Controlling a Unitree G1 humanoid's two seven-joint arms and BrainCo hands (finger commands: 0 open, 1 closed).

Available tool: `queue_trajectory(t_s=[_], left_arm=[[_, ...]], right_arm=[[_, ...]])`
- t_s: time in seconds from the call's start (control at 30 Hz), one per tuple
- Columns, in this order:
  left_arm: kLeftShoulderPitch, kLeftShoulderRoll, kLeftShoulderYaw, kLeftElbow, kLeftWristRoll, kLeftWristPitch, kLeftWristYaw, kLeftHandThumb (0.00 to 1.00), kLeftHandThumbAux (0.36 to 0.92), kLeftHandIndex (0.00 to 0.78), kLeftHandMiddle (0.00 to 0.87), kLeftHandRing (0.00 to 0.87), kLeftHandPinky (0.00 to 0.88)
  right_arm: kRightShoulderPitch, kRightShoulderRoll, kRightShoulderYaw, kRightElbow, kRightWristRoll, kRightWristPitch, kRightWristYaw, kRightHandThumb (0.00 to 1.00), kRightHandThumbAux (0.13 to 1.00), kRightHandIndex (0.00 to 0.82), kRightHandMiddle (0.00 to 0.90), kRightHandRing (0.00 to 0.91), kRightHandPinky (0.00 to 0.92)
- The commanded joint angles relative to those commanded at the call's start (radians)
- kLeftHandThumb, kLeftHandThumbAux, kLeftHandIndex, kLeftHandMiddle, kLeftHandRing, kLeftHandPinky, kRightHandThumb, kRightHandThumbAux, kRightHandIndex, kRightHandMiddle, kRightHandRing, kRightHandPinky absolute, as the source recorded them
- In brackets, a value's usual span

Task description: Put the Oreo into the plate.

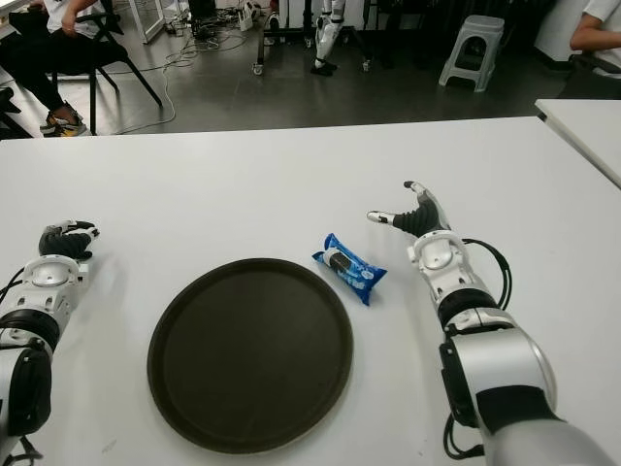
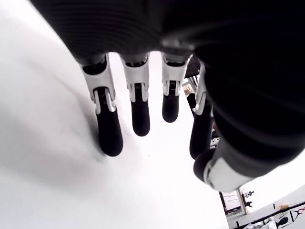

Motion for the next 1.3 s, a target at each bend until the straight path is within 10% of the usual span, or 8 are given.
queue_trajectory(t_s=[1.3], left_arm=[[-0.002, -0.005, 0.004, 0.001, -0.003, -0.004, 0.0, 0.686, 0.721, 0.399, 0.165, 0.188, 0.194]], right_arm=[[0.038, -0.016, 0.09, -0.188, -0.03, -0.024, 0.042, 0.0, 0.673, 0.021, 0.048, 0.036, 0.025]])
